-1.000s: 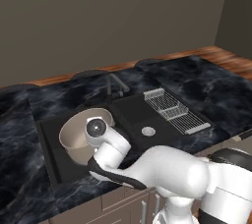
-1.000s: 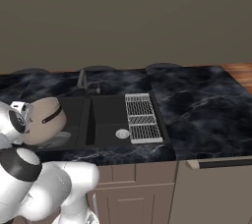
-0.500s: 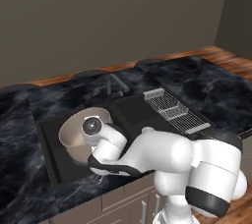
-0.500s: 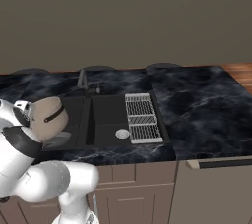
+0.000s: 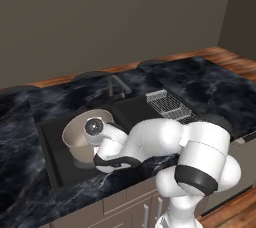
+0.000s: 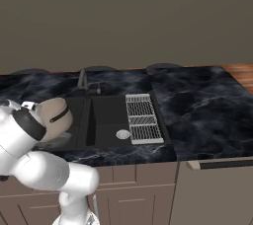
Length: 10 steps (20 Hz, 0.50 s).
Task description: Move the pot and pan from the stove into the sink.
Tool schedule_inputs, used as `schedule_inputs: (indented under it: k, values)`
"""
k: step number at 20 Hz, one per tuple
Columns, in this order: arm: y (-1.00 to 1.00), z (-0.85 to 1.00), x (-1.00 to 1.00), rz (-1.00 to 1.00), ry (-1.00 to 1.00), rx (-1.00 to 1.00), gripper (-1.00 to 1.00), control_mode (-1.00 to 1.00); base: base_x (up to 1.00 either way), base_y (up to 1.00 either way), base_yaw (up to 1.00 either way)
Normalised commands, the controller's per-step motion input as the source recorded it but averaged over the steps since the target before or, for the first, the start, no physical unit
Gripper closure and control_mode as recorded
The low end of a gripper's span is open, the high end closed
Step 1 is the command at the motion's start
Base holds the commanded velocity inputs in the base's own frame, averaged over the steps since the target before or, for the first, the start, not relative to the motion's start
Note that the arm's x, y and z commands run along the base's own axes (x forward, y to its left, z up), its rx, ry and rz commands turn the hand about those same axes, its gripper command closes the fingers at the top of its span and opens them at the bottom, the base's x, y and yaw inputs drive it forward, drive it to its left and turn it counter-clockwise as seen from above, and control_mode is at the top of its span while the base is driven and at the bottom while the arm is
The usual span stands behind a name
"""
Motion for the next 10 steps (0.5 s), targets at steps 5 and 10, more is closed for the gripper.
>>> schedule_inputs:
  k: [5, 10]
  values:
    - [0.01, -0.21, 0.26, -0.03, 0.0, 0.0, 1.0, -1.0, 0.0, 0.0, 0.0]
    - [0.0, -0.22, 0.17, -0.03, 0.0, -0.01, 1.0, -1.0, 0.0, 0.0, 0.0]
